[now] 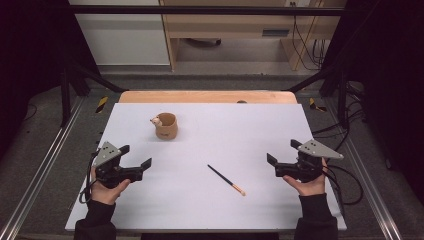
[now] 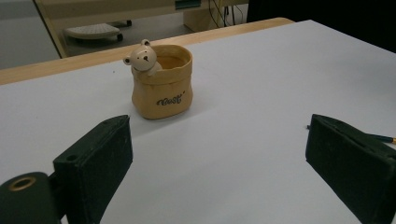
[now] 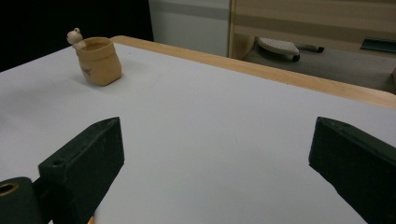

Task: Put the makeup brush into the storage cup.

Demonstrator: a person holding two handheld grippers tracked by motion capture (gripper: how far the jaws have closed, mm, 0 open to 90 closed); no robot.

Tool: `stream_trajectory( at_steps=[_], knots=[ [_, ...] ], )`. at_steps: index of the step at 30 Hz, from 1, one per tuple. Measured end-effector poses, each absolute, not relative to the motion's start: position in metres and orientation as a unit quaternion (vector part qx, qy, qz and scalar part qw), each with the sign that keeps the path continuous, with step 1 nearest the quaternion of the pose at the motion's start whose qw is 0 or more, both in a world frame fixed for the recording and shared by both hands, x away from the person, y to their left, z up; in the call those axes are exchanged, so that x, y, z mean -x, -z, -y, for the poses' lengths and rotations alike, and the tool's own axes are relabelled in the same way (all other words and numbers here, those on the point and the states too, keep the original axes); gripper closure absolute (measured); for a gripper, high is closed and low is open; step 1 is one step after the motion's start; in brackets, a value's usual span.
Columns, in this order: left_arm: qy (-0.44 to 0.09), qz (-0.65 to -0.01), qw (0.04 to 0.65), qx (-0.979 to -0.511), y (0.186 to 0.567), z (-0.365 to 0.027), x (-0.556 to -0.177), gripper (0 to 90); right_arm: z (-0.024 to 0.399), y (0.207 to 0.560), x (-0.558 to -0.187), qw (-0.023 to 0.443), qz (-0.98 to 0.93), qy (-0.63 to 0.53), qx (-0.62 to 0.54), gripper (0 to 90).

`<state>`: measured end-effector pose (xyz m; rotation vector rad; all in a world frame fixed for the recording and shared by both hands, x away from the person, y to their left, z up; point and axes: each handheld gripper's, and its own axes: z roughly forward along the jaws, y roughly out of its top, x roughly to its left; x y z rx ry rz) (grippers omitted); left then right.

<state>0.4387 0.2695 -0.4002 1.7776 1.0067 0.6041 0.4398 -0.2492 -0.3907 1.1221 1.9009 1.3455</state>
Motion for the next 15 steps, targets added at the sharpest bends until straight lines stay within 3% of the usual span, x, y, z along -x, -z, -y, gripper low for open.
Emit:
stream_trajectory(
  at_steps=[15],
  knots=[
    [-0.243,-0.413,0.471,-0.741,0.4074,-0.2694,-0.4398,6.9,0.2459,0.3897,-0.4397,0.272,-0.718,-0.483,-0.422,5.3]
  ],
)
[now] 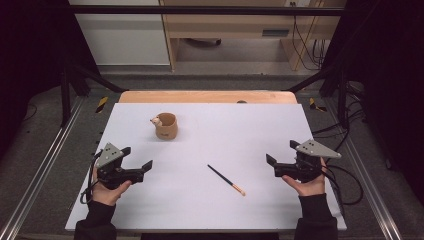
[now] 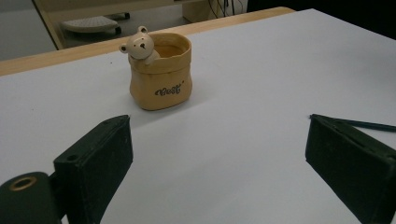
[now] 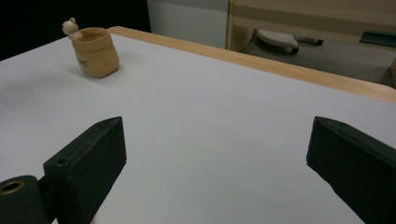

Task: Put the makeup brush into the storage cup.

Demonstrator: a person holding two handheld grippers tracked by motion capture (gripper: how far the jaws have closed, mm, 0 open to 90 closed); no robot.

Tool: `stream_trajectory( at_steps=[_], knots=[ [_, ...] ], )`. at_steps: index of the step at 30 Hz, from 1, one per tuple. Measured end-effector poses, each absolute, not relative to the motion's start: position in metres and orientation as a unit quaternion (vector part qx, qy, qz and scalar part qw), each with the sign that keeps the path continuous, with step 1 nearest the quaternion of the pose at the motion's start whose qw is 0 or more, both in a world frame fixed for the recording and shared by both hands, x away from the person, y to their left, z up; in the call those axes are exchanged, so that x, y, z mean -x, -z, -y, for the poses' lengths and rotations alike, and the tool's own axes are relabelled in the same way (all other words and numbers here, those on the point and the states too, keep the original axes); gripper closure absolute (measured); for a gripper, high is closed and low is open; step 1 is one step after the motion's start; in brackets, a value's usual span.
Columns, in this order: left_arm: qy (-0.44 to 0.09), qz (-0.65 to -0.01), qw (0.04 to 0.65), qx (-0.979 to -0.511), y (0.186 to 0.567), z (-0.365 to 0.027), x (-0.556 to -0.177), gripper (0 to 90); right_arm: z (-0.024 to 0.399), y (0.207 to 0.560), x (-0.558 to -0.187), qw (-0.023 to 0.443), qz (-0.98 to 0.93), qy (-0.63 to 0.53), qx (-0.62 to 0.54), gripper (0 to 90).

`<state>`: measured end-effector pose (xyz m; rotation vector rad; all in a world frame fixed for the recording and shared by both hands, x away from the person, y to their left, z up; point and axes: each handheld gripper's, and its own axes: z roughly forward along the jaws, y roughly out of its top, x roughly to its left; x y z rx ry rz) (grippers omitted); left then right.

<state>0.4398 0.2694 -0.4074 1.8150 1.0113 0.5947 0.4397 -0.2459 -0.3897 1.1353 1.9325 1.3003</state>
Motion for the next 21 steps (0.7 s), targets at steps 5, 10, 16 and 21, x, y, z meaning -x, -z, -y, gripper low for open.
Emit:
stream_trajectory(
  at_steps=[5,10,16,21],
  knots=[
    [-0.244,-0.413,0.467,-0.743,0.409,-0.27,-0.441,7.0,0.24,0.389,-0.44,0.267,-0.727,-0.475,-0.419,6.9],
    [-0.244,-0.417,0.463,-0.743,0.411,-0.272,-0.441,7.1,0.235,0.389,-0.442,0.259,-0.744,-0.456,-0.415,7.6],
    [-0.244,-0.417,0.457,-0.747,0.413,-0.272,-0.442,7.1,0.227,0.39,-0.445,0.253,-0.759,-0.436,-0.413,10.1],
    [-0.244,-0.417,0.454,-0.749,0.415,-0.272,-0.442,7.2,0.219,0.388,-0.445,0.24,-0.775,-0.42,-0.406,11.7]
  ],
)
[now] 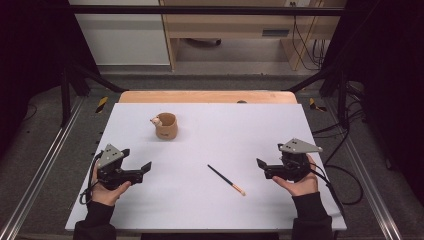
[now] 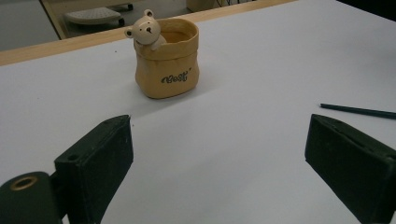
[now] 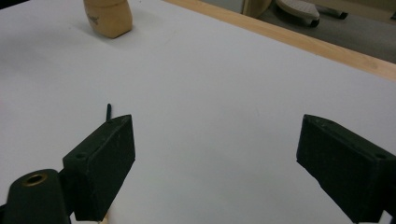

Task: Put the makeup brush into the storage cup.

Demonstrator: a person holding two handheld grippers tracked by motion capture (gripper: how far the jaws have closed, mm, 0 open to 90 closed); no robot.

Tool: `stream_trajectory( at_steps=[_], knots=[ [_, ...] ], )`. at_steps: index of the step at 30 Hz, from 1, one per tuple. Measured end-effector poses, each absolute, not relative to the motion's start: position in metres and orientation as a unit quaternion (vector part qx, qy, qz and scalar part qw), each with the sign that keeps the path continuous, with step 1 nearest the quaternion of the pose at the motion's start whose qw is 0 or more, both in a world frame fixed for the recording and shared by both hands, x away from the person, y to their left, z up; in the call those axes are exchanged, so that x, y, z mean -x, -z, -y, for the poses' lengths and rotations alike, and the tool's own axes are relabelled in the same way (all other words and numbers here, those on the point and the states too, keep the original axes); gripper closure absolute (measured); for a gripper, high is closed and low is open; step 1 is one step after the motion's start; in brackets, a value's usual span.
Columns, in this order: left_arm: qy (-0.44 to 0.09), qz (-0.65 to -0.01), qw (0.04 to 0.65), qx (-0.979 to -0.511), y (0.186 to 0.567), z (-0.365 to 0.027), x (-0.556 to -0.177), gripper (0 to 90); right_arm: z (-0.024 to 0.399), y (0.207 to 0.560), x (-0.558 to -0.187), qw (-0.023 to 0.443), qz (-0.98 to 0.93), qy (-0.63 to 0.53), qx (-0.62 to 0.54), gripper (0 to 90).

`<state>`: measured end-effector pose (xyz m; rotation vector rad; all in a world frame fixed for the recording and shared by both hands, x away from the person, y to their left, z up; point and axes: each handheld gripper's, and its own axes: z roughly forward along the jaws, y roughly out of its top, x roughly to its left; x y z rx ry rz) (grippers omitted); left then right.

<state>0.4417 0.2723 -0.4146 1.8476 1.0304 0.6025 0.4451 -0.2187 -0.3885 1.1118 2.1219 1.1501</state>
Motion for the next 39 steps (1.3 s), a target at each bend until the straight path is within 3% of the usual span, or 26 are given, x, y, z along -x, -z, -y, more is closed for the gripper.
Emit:
stream_trajectory(
  at_steps=[39],
  knots=[
    [-0.237,-0.412,0.442,-0.761,0.42,-0.268,-0.443,7.4,0.146,0.391,-0.469,0.175,-0.854,-0.316,-0.374,20.9]
  ],
)
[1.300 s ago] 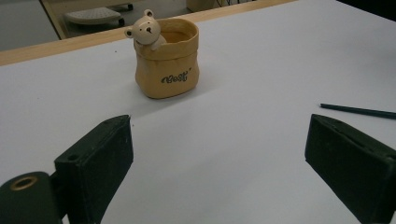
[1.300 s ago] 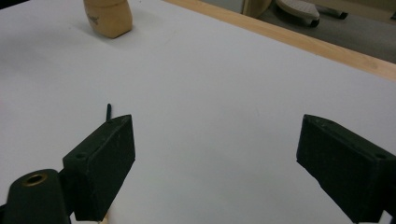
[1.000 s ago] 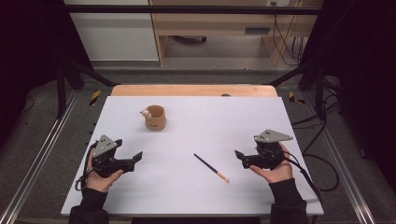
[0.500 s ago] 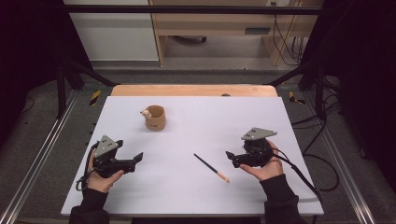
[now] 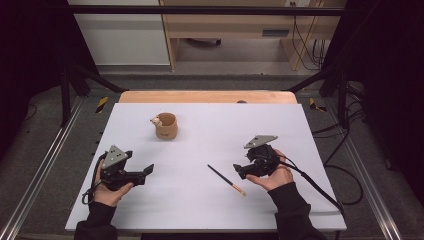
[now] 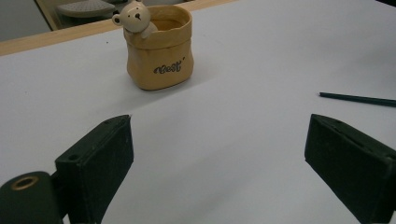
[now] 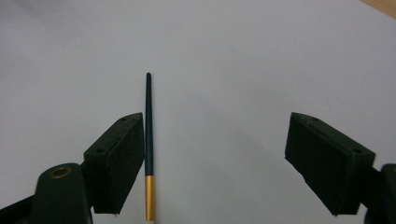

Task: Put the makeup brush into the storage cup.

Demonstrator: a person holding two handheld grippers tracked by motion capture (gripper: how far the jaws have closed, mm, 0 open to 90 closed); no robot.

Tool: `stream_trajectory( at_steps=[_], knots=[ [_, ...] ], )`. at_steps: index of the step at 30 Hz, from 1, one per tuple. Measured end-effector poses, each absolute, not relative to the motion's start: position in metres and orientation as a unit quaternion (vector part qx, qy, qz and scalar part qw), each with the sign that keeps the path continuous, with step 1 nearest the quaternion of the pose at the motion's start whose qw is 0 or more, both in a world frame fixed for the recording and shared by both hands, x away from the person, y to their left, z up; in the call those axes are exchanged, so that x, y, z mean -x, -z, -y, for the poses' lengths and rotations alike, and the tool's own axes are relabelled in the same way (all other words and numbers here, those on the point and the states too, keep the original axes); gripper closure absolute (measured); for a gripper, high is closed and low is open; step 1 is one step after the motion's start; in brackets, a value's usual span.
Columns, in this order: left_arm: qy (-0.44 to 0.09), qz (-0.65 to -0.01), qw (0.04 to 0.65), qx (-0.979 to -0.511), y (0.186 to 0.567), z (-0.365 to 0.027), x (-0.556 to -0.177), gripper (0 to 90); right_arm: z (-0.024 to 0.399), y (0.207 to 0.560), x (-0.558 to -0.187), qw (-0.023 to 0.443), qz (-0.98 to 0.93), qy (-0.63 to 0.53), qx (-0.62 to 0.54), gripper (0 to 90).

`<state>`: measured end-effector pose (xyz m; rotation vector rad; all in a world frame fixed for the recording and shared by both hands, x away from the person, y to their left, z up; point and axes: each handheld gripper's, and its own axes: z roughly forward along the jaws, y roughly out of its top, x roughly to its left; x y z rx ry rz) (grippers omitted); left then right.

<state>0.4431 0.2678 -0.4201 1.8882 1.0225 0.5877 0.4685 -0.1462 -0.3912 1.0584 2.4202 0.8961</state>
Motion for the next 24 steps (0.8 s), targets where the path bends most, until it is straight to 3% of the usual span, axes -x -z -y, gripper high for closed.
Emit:
stream_trajectory(
  at_steps=[24],
  knots=[
    [-0.236,-0.41,0.439,-0.764,0.422,-0.268,-0.444,7.5,0.112,0.407,-0.48,0.111,-0.885,-0.262,-0.368,37.8]
  ],
)
